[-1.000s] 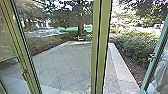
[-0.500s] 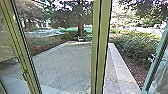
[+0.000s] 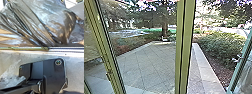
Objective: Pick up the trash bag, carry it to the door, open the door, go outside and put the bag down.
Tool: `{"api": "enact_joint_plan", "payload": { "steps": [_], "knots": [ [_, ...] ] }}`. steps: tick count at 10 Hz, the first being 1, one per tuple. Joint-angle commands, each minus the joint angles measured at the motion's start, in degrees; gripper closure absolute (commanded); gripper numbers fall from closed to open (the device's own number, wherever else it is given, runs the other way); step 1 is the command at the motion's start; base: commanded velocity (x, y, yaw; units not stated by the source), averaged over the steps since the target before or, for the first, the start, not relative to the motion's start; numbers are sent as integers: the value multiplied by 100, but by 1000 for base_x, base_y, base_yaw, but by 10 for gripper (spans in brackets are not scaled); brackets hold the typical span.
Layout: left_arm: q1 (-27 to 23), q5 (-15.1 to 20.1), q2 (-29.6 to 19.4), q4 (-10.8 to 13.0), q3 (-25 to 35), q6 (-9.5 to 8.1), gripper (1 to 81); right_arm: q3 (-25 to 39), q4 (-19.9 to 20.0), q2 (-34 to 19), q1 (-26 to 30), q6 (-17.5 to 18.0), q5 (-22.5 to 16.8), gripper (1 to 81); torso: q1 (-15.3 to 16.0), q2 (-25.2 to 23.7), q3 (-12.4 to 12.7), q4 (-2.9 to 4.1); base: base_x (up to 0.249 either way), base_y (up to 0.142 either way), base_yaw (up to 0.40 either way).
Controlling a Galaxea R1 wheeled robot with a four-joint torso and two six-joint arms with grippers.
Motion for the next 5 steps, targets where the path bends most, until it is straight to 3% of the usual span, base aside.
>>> {"api": "enact_joint_plan", "payload": {
  "steps": [1,5],
  "knots": [
    [-232,347,8,9,47,52,811,-550,-80,295,6,-100,-182,10,0,0,0,0,0,0,0],
    [-267,347,-10,-8,47,52,811,-1509,-70,1016,-302,-487,100,10,-5,0,5,0,0,0,0]
  ]
}}
